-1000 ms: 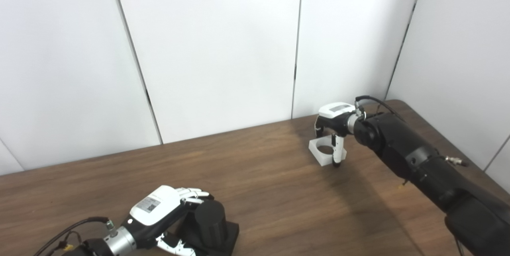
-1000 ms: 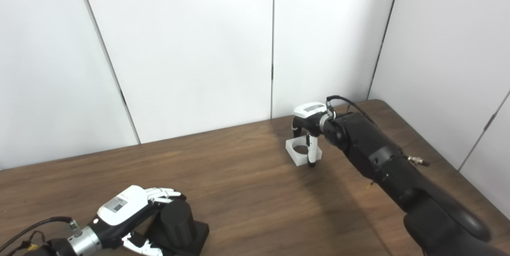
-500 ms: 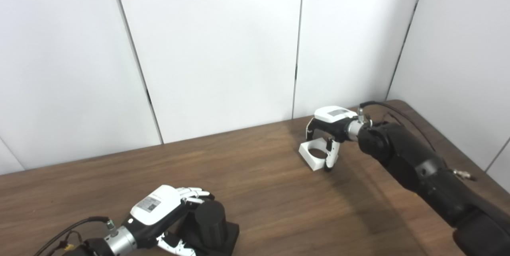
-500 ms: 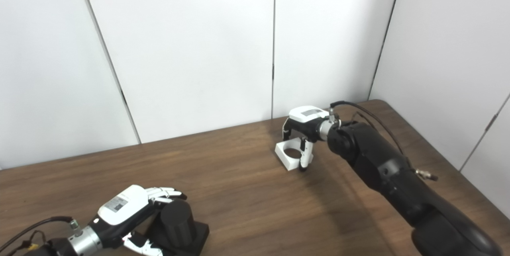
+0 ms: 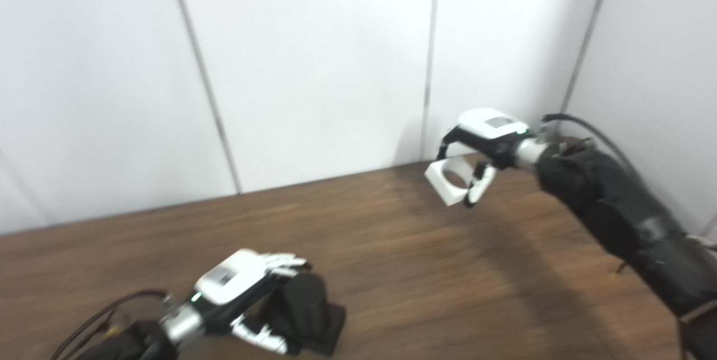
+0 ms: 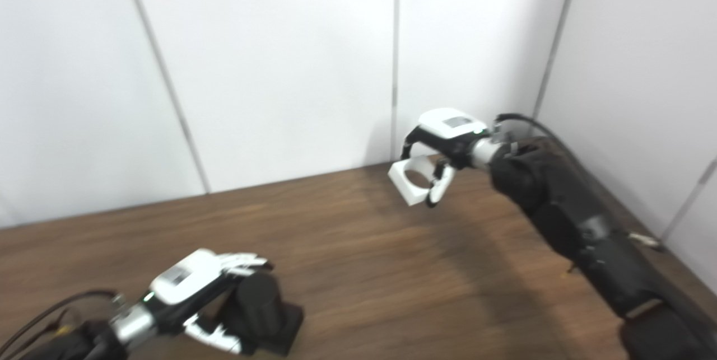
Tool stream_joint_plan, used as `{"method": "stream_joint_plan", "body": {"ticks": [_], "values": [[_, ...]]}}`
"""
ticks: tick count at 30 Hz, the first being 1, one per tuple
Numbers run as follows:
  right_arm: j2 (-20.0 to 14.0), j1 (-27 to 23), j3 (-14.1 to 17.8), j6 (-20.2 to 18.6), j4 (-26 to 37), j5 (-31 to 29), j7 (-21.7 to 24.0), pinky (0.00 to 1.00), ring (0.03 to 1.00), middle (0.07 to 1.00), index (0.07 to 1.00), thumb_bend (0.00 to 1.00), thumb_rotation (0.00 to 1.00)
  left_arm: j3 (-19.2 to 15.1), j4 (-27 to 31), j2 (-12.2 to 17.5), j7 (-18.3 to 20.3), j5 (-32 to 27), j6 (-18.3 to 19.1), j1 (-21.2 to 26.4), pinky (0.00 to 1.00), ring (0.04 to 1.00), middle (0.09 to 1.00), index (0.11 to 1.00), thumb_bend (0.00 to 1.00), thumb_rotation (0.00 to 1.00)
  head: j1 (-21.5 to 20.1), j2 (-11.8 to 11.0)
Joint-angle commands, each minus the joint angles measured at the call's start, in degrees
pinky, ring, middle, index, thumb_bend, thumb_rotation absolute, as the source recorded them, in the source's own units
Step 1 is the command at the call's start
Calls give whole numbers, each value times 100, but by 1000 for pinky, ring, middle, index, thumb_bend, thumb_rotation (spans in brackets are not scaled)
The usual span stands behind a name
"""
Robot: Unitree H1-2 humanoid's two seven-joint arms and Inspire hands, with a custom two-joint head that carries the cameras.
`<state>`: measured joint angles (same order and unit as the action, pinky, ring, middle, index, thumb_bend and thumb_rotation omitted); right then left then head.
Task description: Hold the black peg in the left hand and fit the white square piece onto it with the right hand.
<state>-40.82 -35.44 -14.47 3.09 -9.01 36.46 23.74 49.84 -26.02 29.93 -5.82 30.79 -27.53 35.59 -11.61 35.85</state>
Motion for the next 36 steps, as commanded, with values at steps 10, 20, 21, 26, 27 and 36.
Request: {"method": "stream_joint_plan", "body": {"ticks": [10, 20, 21, 26, 27, 36], "values": [[163, -163, -29, 257, 1293, -512, 472, 706, 850, 767, 479, 519, 131, -61, -371, -93, 755, 754, 75, -250, 831, 880, 864, 493, 523, 71, 714, 189], [640, -232, -108, 271, 1760, -738, 798, 704, 838, 761, 479, 518, 133, -264, -420, -296, 948, 823, 114, -237, 851, 901, 881, 493, 522, 73, 1032, 260], [691, -243, -128, 273, 1795, -737, 819, 705, 837, 761, 479, 519, 133, -282, -416, -313, 964, 849, 133, -239, 851, 902, 880, 493, 522, 74, 1057, 265], [861, -255, -206, 339, 1880, -787, 883, 688, 831, 761, 479, 518, 134, -365, -417, -384, 974, 927, 147, -257, 850, 906, 879, 493, 522, 74, 1118, 277], [897, -246, -231, 323, 1917, -803, 910, 689, 832, 760, 479, 518, 134, -376, -409, -396, 977, 949, 164, -263, 853, 908, 879, 493, 521, 75, 1136, 281], [1138, -162, -356, 341, 2064, -839, 990, 702, 836, 761, 479, 519, 136, -498, -247, -427, 1135, 930, 221, -323, 869, 910, 882, 493, 521, 75, 1286, 359]]}}
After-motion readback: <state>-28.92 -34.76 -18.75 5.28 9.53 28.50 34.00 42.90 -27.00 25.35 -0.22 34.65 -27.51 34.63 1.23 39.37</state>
